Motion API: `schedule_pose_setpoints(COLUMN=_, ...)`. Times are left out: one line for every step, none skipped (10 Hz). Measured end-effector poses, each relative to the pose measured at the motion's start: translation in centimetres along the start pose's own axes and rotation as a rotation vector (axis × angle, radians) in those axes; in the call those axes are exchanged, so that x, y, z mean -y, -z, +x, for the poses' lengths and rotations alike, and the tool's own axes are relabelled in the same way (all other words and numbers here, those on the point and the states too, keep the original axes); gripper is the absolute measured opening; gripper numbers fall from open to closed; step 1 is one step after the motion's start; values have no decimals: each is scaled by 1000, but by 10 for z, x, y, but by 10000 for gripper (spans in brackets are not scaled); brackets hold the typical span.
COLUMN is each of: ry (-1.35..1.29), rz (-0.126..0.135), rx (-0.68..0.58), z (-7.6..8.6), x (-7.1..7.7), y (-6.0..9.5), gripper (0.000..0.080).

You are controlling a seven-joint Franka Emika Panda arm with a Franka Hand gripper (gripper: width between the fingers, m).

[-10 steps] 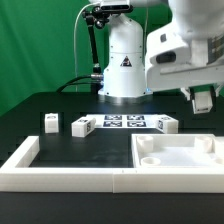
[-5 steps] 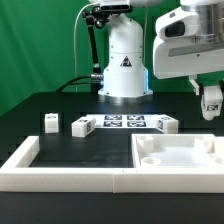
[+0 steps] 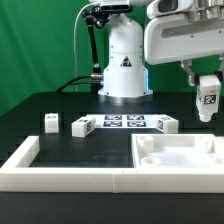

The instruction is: Assemble one leg

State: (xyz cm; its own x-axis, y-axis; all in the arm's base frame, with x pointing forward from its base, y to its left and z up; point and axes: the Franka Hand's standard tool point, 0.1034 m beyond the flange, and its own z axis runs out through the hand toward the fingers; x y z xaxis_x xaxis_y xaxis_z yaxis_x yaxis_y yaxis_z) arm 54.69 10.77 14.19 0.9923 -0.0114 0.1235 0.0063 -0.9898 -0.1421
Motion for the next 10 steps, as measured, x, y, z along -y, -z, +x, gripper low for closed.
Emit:
schedule_pose_setpoints(ry=0, rz=-1, rx=-99, z=4, x=1, y=-1, gripper=290)
schedule_pose_setpoints(ry=6, rz=-4, rx=-142, z=1, x=1, y=-4, gripper=290)
schedule_pose_setpoints(ry=7, rz=-6, rx=-178, z=2, x=0, y=-4, gripper=290)
schedule_pose_setpoints(ry=7, rz=-6, rx=-165, z=1, x=0, y=-5, gripper=290)
schedule_pose_setpoints(ry=15, rz=-7, rx=-164, z=2, x=0, y=-6, gripper=290)
schedule_pose_setpoints(ry=38, rz=-10, rx=-167, z=11, x=-2, y=-10, gripper=290)
schedule_pose_setpoints(ry=50, rz=-10, rx=-174, z=26, x=-4, y=-13, gripper=290)
schedule_pose_setpoints(ry=51, rz=-5, rx=-181, z=38, x=-2, y=-14, gripper=290)
schedule_pose_setpoints(ry=51, rz=-2, rx=-182, z=44, x=0, y=-15, gripper=290)
schedule_pose_setpoints(ry=49, rz=-2, rx=-182, z=43, x=0, y=-15, gripper=290)
